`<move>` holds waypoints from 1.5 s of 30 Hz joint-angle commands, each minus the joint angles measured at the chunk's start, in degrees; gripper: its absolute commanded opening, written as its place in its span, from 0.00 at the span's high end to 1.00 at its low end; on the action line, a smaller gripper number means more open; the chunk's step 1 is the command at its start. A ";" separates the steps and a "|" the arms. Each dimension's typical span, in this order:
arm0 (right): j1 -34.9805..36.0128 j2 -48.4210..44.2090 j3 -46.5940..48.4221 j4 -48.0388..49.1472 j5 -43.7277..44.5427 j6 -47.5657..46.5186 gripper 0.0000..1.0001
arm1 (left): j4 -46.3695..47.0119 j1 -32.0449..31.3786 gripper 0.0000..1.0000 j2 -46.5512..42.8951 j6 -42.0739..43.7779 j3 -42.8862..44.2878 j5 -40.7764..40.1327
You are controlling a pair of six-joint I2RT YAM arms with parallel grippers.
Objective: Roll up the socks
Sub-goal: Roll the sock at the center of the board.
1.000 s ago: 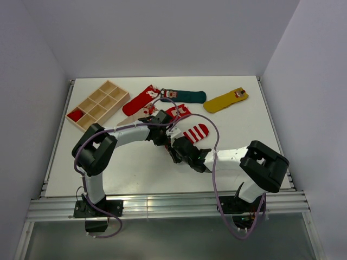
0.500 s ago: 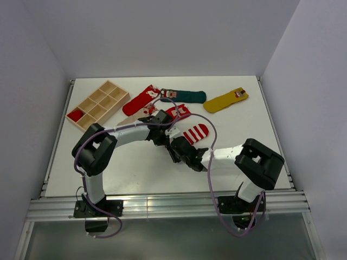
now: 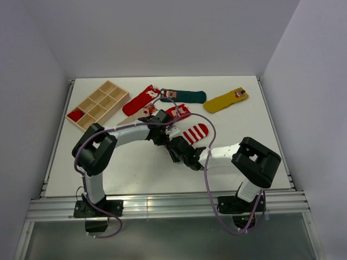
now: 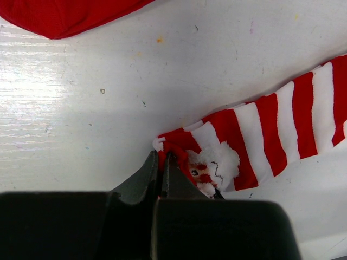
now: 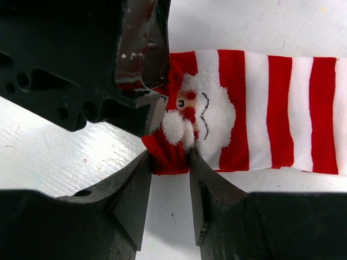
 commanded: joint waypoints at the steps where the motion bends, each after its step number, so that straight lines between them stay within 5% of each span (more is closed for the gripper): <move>1: -0.40 1.41 0.15 -3.99 0.24 1.30 0.61 | -3.52 0.05 1.00 2.16 1.66 0.77 0.46; 19: -0.05 -7.81 1.91 -5.40 -1.35 1.30 0.57 | -3.61 0.05 1.00 2.08 1.57 0.77 0.46; 32: -0.05 -7.03 4.11 -3.46 -4.51 0.42 0.74 | -4.05 0.05 1.00 1.99 1.83 0.86 0.28; 45: 0.04 -7.20 5.08 -2.32 -5.74 -0.55 0.78 | -3.87 0.05 1.00 2.16 1.83 0.95 0.46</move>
